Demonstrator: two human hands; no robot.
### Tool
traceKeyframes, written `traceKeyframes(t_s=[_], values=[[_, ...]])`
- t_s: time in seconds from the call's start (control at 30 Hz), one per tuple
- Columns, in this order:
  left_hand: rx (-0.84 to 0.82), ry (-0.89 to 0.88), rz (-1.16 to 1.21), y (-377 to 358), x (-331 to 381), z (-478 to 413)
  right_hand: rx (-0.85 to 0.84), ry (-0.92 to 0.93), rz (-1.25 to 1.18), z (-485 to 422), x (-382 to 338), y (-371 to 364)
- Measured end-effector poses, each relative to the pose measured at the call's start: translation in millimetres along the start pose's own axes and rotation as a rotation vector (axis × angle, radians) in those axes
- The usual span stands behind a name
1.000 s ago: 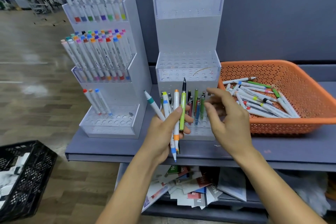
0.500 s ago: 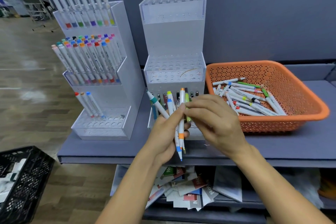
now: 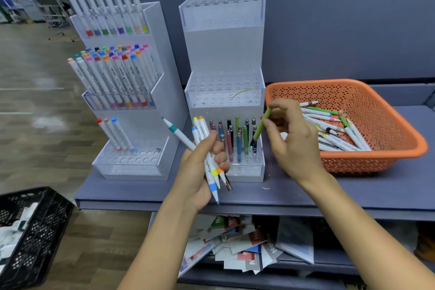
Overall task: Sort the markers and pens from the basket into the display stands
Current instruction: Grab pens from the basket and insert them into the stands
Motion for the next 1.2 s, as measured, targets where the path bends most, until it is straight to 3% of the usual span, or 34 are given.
traceKeyframes(t_s=[0.3,0.73,0.87,0.97,1.07,1.2], values=[[0.016,-0.078,0.234,-0.6,5.8,0.8,-0.201,0.127,0.176,11.7,-2.1,-30.2],[0.015,-0.117,0.269,-2.7,8.0,-2.9,-0.300,0.128,0.235,13.7,-4.9,-38.7],[0.012,-0.147,0.293,-3.1,11.5,-1.7,-0.228,0.100,0.246,5.5,-5.4,-31.1],[-0.006,-0.162,0.309,-5.5,13.3,-1.2,-0.175,0.015,0.098,2.7,-14.4,-19.3],[-0.041,-0.179,0.318,-9.1,15.4,-0.9,-0.364,-0.153,-0.151,7.8,-21.8,-27.7],[-0.059,-0.188,0.321,-14.9,18.3,1.6,-0.687,-0.329,-0.309,23.0,-22.7,-48.6]])
Point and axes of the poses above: each hand's wrist, its own z-axis away from the middle knuckle, its own y-axis out of the back of the hand, x = y × z, the point moved 8 cm from there along -z, towards the middle knuckle, and after that the axes turned 8 degrees about z, right-handed, at the moved point
